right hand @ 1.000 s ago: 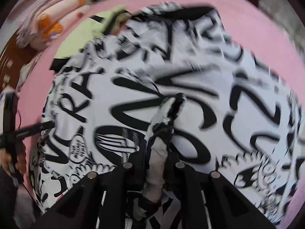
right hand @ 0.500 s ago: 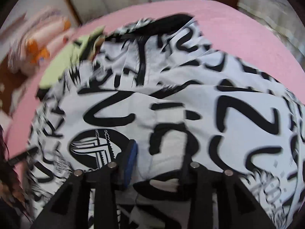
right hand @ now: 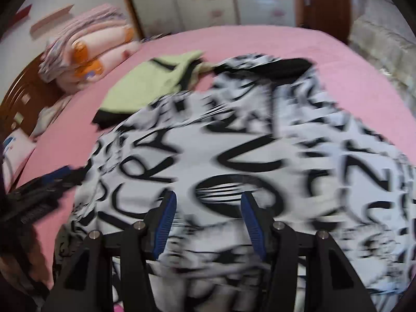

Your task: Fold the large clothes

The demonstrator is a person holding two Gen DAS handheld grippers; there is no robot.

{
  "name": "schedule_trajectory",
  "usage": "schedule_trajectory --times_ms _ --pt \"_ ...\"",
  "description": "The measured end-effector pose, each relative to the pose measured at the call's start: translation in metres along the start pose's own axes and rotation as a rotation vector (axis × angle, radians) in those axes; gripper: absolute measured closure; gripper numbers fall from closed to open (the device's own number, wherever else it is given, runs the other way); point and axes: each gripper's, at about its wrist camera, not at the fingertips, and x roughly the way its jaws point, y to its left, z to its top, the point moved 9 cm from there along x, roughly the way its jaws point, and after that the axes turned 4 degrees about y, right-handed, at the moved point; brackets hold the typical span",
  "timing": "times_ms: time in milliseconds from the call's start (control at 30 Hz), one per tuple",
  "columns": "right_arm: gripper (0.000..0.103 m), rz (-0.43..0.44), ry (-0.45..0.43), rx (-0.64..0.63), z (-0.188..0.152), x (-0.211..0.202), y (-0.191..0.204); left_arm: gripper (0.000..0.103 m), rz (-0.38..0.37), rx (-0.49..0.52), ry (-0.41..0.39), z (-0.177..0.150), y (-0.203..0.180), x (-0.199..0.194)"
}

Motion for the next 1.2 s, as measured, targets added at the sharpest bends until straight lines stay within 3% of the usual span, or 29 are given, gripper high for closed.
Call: schedule_trajectory --times_ms 133,200,267,367,500,700,1200 --pt "0.053 -0.059 0.066 -0.043 -0.013 0.028 -0.002 0.048 0.071 0.017 0.069 -0.013 0.005 0.042" --pt "0.057 -0.189 0.046 -0.048 -0.013 0.027 -0.035 0.05 0.101 0.011 0.09 -0.016 0.018 0.054" --pt "0.057 -0.274 0.025 -0.005 -0.012 0.019 -0.074 0.051 0.022 -0.007 0.095 -0.015 0.027 0.058" --pt "0.058 -0.381 0.024 0.049 -0.016 0.007 -0.127 0.051 -0.013 0.003 0.095 -0.016 0.03 0.057" --pt "0.056 -0.314 0.039 0.136 -0.025 0.001 -0.152 0.049 0.02 0.039 0.089 -0.019 0.023 0.059" --pt "0.056 -0.332 0.029 0.158 -0.027 -0.003 -0.152 0.039 0.019 0.021 0.126 -0.022 0.018 0.051" --pt "0.054 -0.265 0.032 0.205 -0.041 -0.034 -0.128 0.035 0.031 0.016 0.125 -0.044 0.014 0.001"
